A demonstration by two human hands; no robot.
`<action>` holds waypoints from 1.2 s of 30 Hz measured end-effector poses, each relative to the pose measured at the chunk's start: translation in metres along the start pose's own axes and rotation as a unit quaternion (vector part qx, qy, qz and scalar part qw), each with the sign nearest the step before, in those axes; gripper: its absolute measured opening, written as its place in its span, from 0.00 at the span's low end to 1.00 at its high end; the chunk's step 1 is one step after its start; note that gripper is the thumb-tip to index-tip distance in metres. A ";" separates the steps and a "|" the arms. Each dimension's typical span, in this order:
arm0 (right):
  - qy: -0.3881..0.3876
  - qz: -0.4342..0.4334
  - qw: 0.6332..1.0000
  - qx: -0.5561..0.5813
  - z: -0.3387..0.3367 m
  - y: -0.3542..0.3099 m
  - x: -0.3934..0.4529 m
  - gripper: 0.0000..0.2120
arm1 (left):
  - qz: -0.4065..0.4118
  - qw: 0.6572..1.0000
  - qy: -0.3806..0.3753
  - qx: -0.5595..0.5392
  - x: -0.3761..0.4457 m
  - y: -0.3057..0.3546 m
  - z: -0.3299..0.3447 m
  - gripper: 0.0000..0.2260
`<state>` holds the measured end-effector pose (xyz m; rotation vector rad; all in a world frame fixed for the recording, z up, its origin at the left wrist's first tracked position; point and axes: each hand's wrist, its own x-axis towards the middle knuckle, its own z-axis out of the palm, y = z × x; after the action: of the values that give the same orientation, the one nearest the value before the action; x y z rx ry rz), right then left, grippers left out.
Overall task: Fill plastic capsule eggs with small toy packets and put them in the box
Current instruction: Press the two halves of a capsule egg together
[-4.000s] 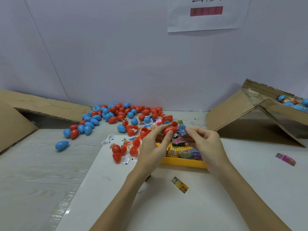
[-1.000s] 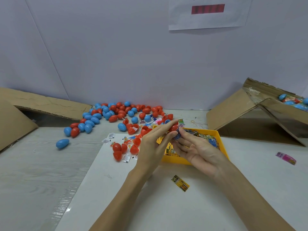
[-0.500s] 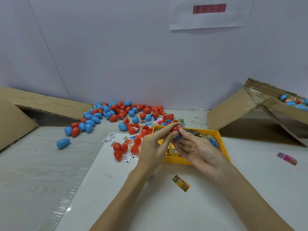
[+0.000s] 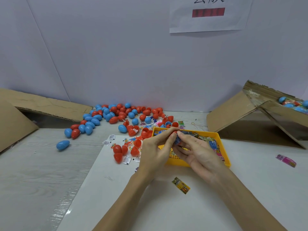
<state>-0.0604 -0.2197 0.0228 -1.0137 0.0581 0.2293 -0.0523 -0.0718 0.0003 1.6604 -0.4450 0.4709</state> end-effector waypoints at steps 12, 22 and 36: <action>-0.011 -0.001 1.000 0.022 0.004 0.001 -0.004 0.16 | -0.019 0.999 0.020 -0.019 0.000 0.002 0.006 0.11; -0.044 0.067 0.991 0.106 0.005 -0.006 -0.005 0.20 | -0.007 1.000 -0.019 -0.021 0.005 0.000 0.003 0.12; -0.015 0.019 0.998 0.065 0.005 -0.005 -0.003 0.18 | 0.006 0.999 -0.034 -0.006 0.006 0.005 0.004 0.12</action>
<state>-0.0624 -0.2183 0.0296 -0.8792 0.0637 0.2729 -0.0498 -0.0763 0.0066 1.6669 -0.5074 0.4201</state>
